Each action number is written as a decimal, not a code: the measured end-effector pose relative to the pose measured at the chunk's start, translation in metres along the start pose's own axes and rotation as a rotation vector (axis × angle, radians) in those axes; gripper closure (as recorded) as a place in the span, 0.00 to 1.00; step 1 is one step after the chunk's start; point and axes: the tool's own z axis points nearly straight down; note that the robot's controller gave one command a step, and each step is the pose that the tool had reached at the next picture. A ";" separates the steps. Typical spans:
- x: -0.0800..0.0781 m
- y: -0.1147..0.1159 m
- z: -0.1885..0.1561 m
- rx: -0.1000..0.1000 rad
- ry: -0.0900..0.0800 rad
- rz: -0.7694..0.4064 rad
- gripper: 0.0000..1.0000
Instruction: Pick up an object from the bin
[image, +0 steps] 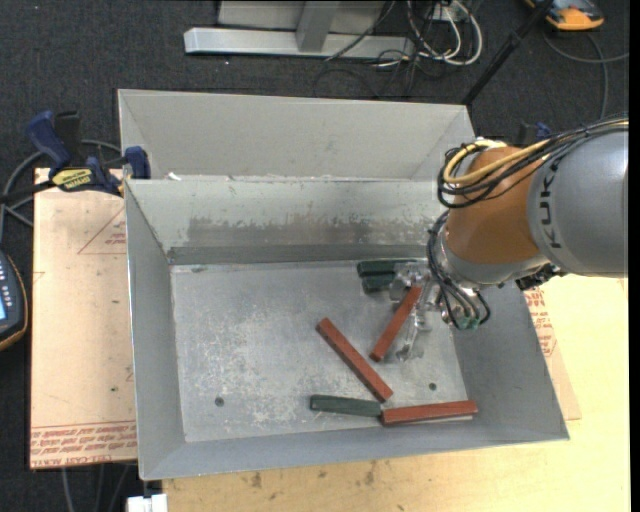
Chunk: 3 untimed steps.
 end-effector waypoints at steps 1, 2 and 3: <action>0.009 0.016 0.024 -0.003 0.007 -0.184 0.00; 0.008 0.016 0.023 -0.002 0.005 -0.183 1.00; 0.012 0.047 -0.106 -0.002 -0.005 -0.251 1.00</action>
Offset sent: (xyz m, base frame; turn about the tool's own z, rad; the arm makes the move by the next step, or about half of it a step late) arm -0.0072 0.0160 -0.0237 -0.1858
